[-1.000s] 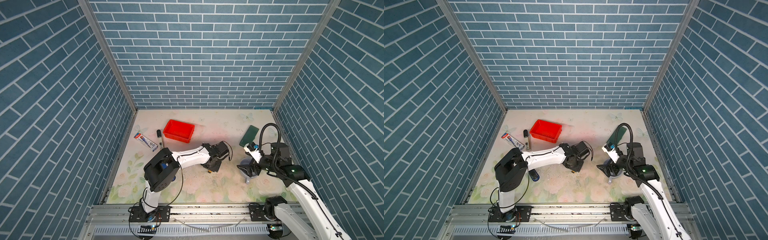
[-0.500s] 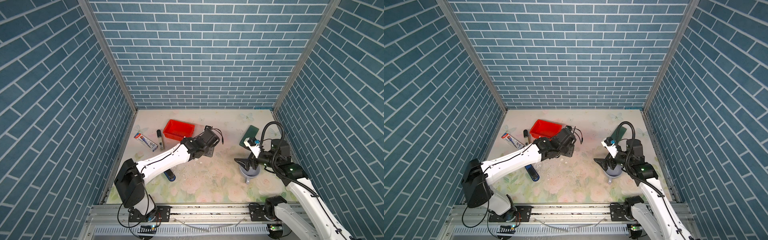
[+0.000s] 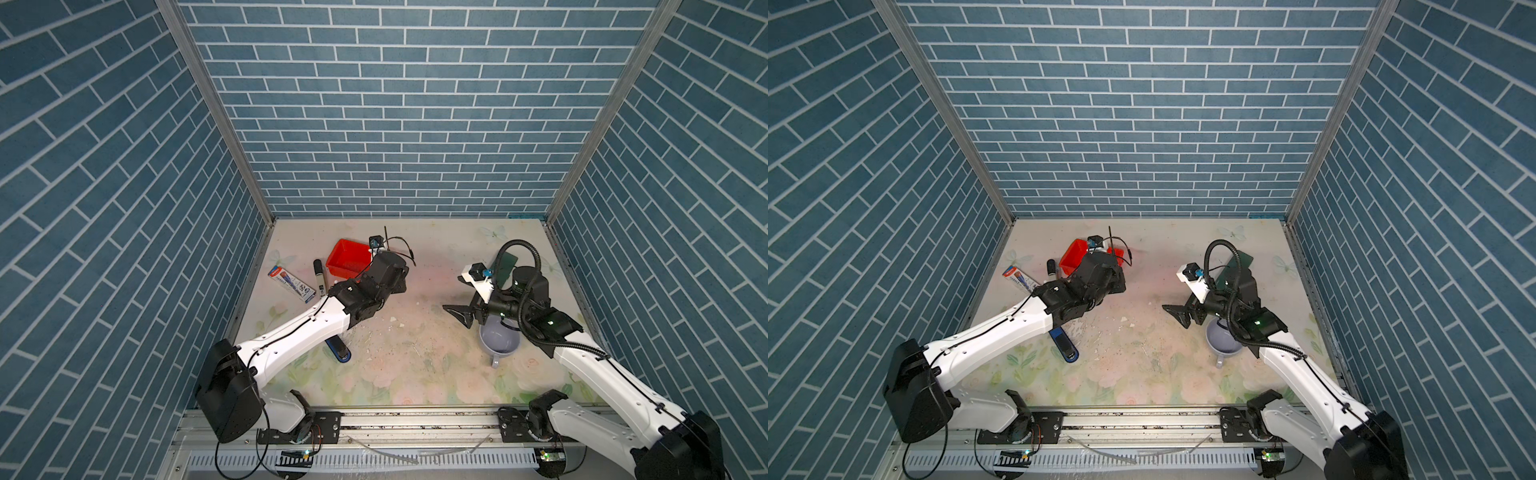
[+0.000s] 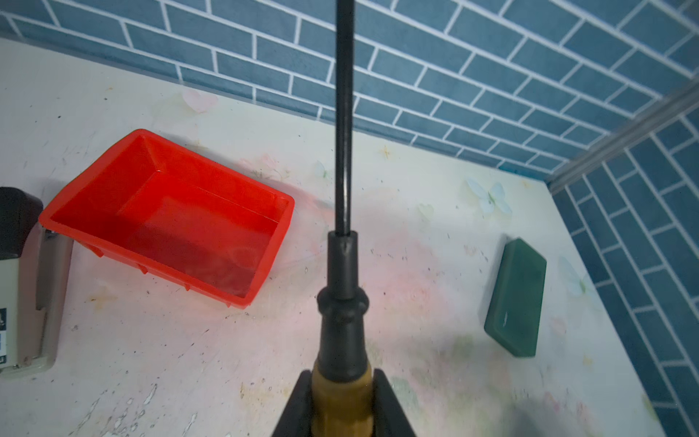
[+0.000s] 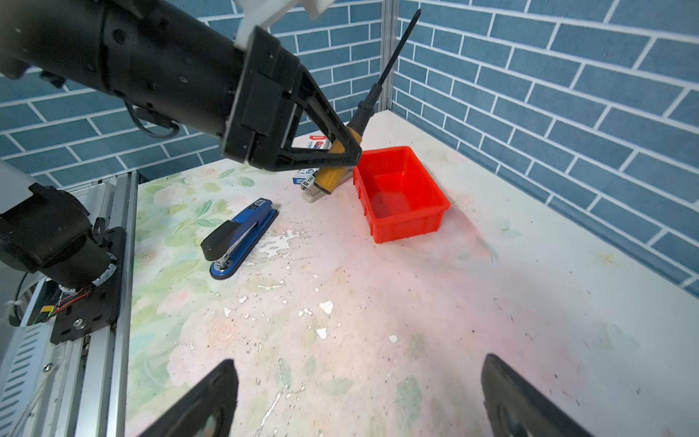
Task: Put the screwdriver in the bin
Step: 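Lift the screwdriver with the left gripper and carry it over the red bin, then lower the screwdriver into the red bin and open the left gripper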
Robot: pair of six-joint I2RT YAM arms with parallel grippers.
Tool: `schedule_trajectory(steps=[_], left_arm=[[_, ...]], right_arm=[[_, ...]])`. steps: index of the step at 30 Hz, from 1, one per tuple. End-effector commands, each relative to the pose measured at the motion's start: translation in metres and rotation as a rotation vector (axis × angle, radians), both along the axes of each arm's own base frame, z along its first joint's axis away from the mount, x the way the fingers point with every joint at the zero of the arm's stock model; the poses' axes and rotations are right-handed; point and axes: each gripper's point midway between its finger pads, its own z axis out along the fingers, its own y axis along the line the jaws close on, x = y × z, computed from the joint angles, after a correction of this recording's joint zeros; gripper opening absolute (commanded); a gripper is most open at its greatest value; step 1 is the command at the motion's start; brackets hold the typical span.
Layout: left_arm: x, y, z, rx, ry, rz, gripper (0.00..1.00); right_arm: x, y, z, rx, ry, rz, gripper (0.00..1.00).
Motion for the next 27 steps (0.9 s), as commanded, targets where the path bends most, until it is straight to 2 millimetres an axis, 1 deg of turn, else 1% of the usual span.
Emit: schedule_trajectory(steps=[1, 6, 10, 13, 19, 22, 25, 27], left_arm=[[0.026, 0.018, 0.008, -0.162, -0.043, 0.157, 0.0], [0.054, 0.038, -0.012, -0.236, -0.026, 0.287, 0.0], [0.075, 0.043, -0.023, -0.25, 0.014, 0.335, 0.0], [0.086, 0.046, -0.037, -0.241, 0.078, 0.378, 0.0], [0.106, 0.056, -0.07, -0.225, 0.208, 0.481, 0.0], [0.112, 0.06, -0.087, -0.229, 0.271, 0.52, 0.0], [0.116, 0.062, -0.101, -0.244, 0.303, 0.544, 0.0], [0.119, 0.065, -0.107, -0.244, 0.313, 0.558, 0.0]], right_arm=[[0.017, 0.016, 0.042, 0.08, -0.124, -0.012, 0.99], [0.033, 0.03, 0.037, 0.066, -0.132, -0.035, 0.99], [0.044, 0.039, 0.028, 0.037, -0.115, -0.051, 0.99], [0.05, 0.045, 0.024, 0.021, -0.109, -0.056, 0.99], [0.051, 0.054, 0.016, 0.006, -0.092, -0.038, 0.99], [0.05, 0.054, 0.013, -0.002, -0.086, -0.035, 0.99], [0.049, 0.053, 0.01, -0.009, -0.082, -0.038, 0.99], [0.048, 0.052, 0.008, -0.016, -0.077, -0.041, 0.99]])
